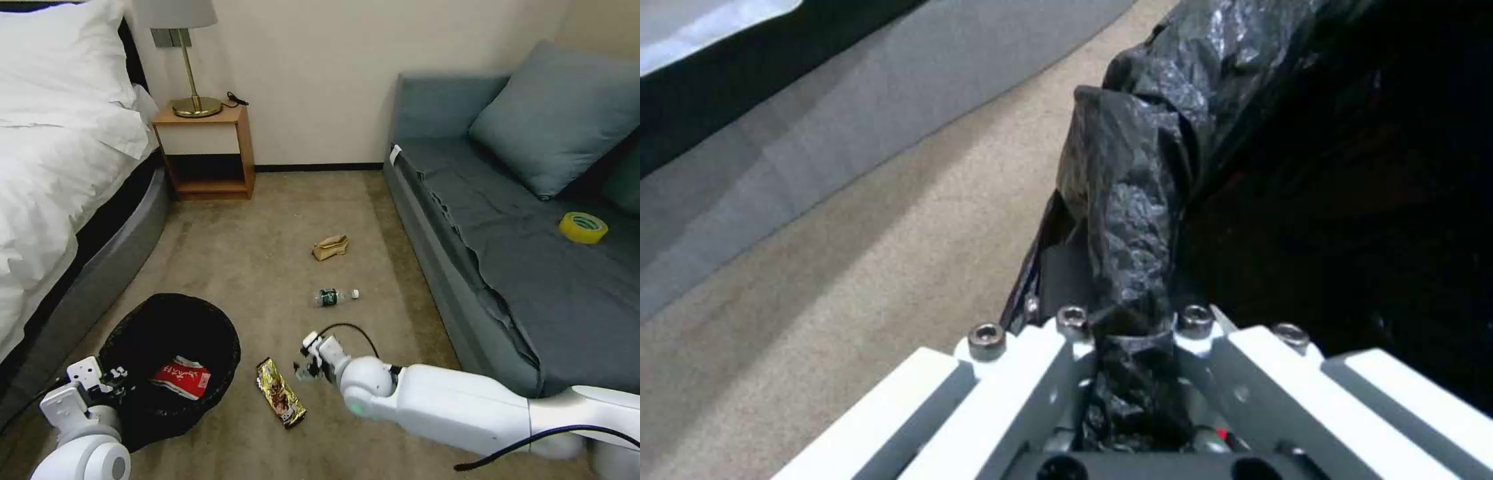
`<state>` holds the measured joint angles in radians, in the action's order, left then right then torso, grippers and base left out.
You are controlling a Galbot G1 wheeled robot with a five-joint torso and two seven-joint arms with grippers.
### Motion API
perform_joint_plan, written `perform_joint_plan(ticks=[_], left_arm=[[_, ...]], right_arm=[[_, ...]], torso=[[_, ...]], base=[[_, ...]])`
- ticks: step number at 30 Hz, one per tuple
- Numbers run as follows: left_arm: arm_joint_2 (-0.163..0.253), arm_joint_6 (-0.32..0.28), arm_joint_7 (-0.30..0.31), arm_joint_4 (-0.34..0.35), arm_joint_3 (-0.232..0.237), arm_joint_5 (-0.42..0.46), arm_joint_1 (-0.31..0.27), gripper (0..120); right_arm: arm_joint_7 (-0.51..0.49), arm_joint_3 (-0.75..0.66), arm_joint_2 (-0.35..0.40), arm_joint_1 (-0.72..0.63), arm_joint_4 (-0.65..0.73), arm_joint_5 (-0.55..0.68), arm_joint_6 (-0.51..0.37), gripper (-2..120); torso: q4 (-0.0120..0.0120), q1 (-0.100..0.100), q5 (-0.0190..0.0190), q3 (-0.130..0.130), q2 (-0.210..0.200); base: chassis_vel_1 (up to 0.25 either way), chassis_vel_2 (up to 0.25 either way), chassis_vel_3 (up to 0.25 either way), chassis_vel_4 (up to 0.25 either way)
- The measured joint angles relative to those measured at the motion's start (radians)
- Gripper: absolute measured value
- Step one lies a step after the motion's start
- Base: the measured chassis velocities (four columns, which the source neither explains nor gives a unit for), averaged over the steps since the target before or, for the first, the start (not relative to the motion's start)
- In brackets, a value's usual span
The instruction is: Pick up the trash bin, then pick up the garbage on the floor and place it into the trash bin.
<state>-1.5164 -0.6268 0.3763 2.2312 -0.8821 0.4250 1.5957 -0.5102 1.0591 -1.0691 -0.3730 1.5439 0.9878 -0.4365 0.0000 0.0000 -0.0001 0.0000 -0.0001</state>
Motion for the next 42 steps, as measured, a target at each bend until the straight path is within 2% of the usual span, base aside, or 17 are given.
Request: perform_joint_plan(ticks=[12,42], left_arm=[[-0.009,0.004,0.0,0.007,-0.009,0.007,0.01,2],[-0.027,0.031,0.002,0.02,-0.034,0.01,0.046,2]], right_arm=[[0.027,0.104,-0.129,-0.027,-0.153,0.002,0.044,100],[0.068,0.169,-0.207,-0.068,-0.339,-0.047,0.142,100]], torso=[[0.0001,0.0,0.0001,0.0,0.0],[0.0,0.0,0.0001,0.0,0.0]], base=[[0.0,0.0,0.0,0.0],[0.0,0.0,0.0,0.0]])
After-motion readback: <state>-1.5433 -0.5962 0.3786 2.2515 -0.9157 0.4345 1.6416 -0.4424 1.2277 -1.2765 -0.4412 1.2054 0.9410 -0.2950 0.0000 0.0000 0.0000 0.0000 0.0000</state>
